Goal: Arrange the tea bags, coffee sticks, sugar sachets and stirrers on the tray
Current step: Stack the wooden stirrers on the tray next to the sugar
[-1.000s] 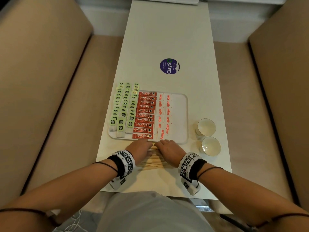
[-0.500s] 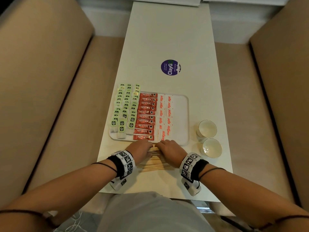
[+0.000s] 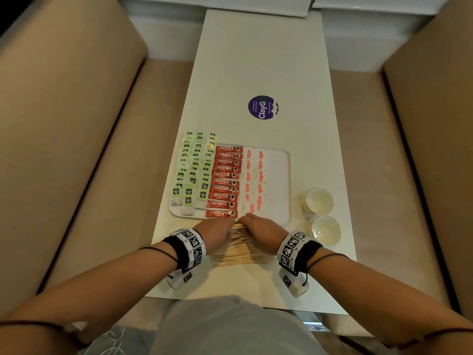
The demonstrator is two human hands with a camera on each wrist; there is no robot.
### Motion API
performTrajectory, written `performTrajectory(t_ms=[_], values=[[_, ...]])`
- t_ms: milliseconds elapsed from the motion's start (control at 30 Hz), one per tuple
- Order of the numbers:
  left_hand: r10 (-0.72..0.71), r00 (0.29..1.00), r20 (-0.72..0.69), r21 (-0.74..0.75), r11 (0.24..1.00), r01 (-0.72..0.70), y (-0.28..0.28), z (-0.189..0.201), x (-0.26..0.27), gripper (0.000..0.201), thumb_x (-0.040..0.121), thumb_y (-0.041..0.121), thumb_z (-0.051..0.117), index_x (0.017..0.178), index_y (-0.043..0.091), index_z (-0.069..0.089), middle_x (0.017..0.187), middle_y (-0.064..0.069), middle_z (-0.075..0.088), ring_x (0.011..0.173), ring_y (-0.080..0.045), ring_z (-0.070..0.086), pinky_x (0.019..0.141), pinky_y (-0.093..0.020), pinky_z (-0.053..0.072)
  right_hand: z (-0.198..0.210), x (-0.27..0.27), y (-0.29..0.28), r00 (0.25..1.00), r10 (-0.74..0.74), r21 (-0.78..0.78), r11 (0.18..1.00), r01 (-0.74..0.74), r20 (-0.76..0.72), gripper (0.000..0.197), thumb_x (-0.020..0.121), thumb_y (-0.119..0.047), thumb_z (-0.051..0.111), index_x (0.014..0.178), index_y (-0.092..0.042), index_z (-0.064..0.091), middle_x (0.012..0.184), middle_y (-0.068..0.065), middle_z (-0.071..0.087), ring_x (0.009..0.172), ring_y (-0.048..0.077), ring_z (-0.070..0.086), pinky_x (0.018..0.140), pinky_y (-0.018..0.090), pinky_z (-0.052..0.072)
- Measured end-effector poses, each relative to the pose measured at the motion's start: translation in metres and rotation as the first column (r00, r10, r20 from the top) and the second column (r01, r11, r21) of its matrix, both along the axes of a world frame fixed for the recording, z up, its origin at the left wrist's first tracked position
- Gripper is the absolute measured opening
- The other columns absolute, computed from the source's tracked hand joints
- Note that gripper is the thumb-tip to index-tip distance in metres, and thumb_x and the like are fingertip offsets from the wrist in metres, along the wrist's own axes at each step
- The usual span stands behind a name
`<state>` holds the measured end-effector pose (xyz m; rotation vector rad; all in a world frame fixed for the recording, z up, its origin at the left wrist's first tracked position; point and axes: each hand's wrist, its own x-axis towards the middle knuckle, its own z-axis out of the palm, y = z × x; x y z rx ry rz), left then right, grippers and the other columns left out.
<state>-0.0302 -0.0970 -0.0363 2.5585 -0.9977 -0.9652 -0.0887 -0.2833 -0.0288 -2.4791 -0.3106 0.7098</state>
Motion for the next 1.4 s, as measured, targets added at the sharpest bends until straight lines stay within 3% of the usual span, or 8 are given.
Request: performTrajectory(t_ms=[367, 500, 667, 800, 967, 1133, 1267, 1400], values=[[-0.033, 0.995, -0.09, -0.026, 0.999, 0.031, 0.001, 0.015, 0.014, 0.028, 0.098, 0.025, 0.047, 0.124, 0.015, 0.048, 0.111, -0.014, 0.065, 0.092, -0.026, 0.059, 0.073, -0.029, 0.039, 0.011, 0.013, -0.004, 0.999, -0.047, 0.08, 0.996, 0.049, -0.015, 0.03, 0.107, -0.02, 0.042, 0.134, -0.017, 0.054, 0.129, 0.007, 0.061, 0.116, 0.026, 0.058, 0.101, 0.042, 0.045], [-0.019, 0.991, -0.134, -0.032, 0.999, 0.015, 0.001, 0.018, 0.02, 0.045, 0.088, 0.041, 0.049, 0.13, 0.024, 0.047, 0.126, -0.004, 0.062, 0.112, -0.024, 0.059, 0.094, -0.038, 0.05, 0.013, 0.015, -0.004, 0.998, -0.054, 0.082, 0.995, 0.056, -0.025, 0.028, 0.107, -0.022, 0.041, 0.13, -0.017, 0.056, 0.126, 0.007, 0.062, 0.111, 0.026, 0.059, 0.1, 0.042, 0.046], [-0.037, 0.999, -0.023, -0.016, 0.999, 0.037, -0.003, 0.019, 0.018, 0.071, 0.071, 0.065, 0.069, 0.13, 0.031, 0.048, 0.106, 0.016, 0.062, 0.094, -0.015, 0.064, 0.079, -0.03, 0.053, 0.017, 0.018, -0.002, 0.996, -0.079, 0.096, 0.992, 0.082, -0.031, 0.025, 0.106, -0.02, 0.043, 0.127, -0.016, 0.057, 0.124, 0.007, 0.063, 0.109, 0.024, 0.058, 0.099, 0.042, 0.046], [-0.058, 0.986, 0.157, 0.005, 0.998, 0.058, -0.008, 0.02, 0.018, 0.047, 0.083, 0.042, 0.068, 0.124, 0.022, 0.054, 0.107, 0.0, 0.067, 0.096, -0.023, 0.064, 0.072, -0.029, 0.048, 0.026, 0.02, -0.001, 0.996, -0.076, 0.124, 0.989, 0.08, -0.039, 0.027, 0.106, -0.015, 0.044, 0.129, -0.015, 0.058, 0.13, 0.007, 0.063, 0.115, 0.024, 0.058, 0.102, 0.037, 0.044], [-0.105, 0.985, 0.137, 0.05, 0.994, 0.099, -0.01, 0.024, 0.018, 0.026, 0.091, 0.034, 0.056, 0.109, 0.015, 0.058, 0.096, -0.007, 0.068, 0.088, -0.027, 0.066, 0.065, -0.028, 0.044, 0.031, 0.022, -0.002, 0.996, 0.012, 0.119, 0.993, -0.002, -0.084, 0.031, 0.107, -0.017, 0.041, 0.135, -0.015, 0.055, 0.135, 0.008, 0.061, 0.121, 0.026, 0.056, 0.106, 0.039, 0.042], [-0.133, 0.988, 0.08, 0.059, 0.99, 0.128, -0.009, 0.021, 0.019, 0.032, 0.098, 0.041, 0.047, 0.109, 0.013, 0.057, 0.103, -0.008, 0.067, 0.092, -0.027, 0.064, 0.071, -0.031, 0.044, 0.041, 0.025, -0.002, 0.989, 0.105, 0.102, 0.99, -0.095, -0.101, 0.034, 0.108, -0.027, 0.045, 0.139, -0.013, 0.049, 0.133, 0.011, 0.062, 0.115, 0.026, 0.057, 0.095, 0.029, 0.037], [-0.13, 0.99, 0.051, 0.04, 0.991, 0.128, -0.011, 0.018, 0.016, 0.027, 0.098, 0.031, 0.051, 0.113, 0.009, 0.056, 0.108, -0.013, 0.066, 0.099, -0.03, 0.062, 0.072, -0.028, 0.035, 0.029, 0.028, -0.001, 0.978, 0.162, -0.118, 0.977, -0.178, -0.131, 0.029, 0.103, -0.026, 0.051, 0.13, -0.016, 0.05, 0.111, 0.011, 0.068, 0.094, 0.027, 0.063, 0.091, 0.042, 0.052], [-0.112, 0.991, 0.068, 0.049, 0.993, 0.108, -0.013, 0.02, 0.013, 0.03, 0.096, 0.032, 0.055, 0.119, 0.012, 0.056, 0.113, -0.012, 0.066, 0.1, -0.03, 0.063, 0.072, -0.027, 0.037, 0.028, 0.028, 0.003, 0.975, 0.191, -0.22, 0.952, -0.212, -0.11, 0.031, 0.106, -0.031, 0.046, 0.13, -0.012, 0.047, 0.106, 0.013, 0.068, 0.093, 0.031, 0.065, 0.082, 0.039, 0.051]])
